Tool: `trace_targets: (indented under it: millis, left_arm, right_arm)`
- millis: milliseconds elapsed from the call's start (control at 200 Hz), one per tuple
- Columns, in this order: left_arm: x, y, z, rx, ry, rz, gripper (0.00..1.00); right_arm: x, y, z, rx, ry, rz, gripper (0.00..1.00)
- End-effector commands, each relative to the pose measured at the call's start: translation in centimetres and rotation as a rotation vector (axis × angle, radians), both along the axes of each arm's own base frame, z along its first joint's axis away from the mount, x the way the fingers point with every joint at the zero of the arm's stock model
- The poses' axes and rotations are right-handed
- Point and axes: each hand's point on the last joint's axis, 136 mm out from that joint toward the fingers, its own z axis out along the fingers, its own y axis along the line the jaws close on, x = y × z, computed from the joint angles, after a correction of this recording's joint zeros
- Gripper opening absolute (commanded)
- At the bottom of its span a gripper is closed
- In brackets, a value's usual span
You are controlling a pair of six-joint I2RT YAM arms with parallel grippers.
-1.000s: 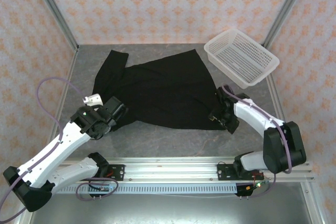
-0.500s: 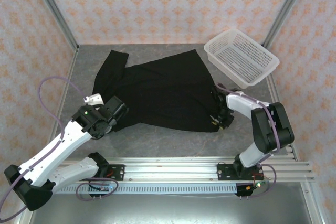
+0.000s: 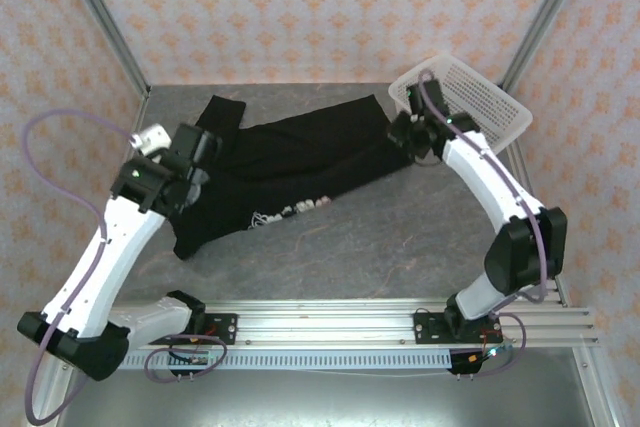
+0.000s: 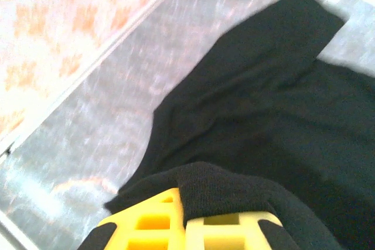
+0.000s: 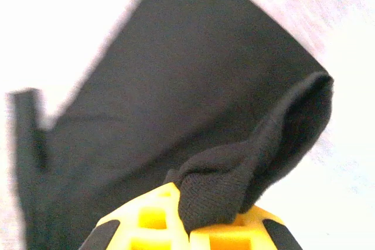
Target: Fold and stack the t-shirts
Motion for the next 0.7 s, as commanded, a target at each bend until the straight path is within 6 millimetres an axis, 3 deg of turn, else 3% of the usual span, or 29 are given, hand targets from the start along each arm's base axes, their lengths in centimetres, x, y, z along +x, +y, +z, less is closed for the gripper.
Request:
trace_targets:
  millis: [0, 105, 220, 340, 415, 545, 636, 696]
  left_arm:
    - [-0.4, 1.6, 6.6, 0.071, -0.138, 0.016, 0.00]
    - [-2.8, 3.1, 10.6, 0.069, -0.254, 0.046, 0.00]
    - [-6.8, 5.1, 14.0, 0.055, -0.412, 0.089, 0.00]
    - [-10.2, 6.7, 17.2, 0.031, -0.580, 0.110, 0.00]
    - [-11.0, 7.0, 19.2, 0.022, -0.655, 0.107, 0.00]
    - [-9.3, 6.2, 21.9, 0.027, -0.687, 0.092, 0.00]
    - [-5.5, 5.0, 22.1, 0.060, -0.605, 0.089, 0.00]
    - [-2.3, 4.0, 21.3, 0.087, -0.524, 0.090, 0.00]
  right_arm:
    - [-0.7, 0.2, 8.4, 0.032, -0.208, 0.044, 0.00]
    - [-2.8, 0.4, 13.4, 0.091, -0.343, 0.081, 0.00]
    - [-6.6, 0.3, 18.0, 0.171, -0.492, 0.130, 0.00]
    - [-10.5, -0.1, 21.5, 0.233, -0.608, 0.164, 0.00]
    - [-11.8, -0.1, 22.8, 0.270, -0.639, 0.182, 0.00]
    - [-11.0, 0.7, 23.7, 0.332, -0.638, 0.189, 0.00]
    - [-8.5, 2.3, 22.9, 0.367, -0.587, 0.213, 0.00]
    - [-5.5, 3.5, 21.3, 0.398, -0.539, 0.209, 0.00]
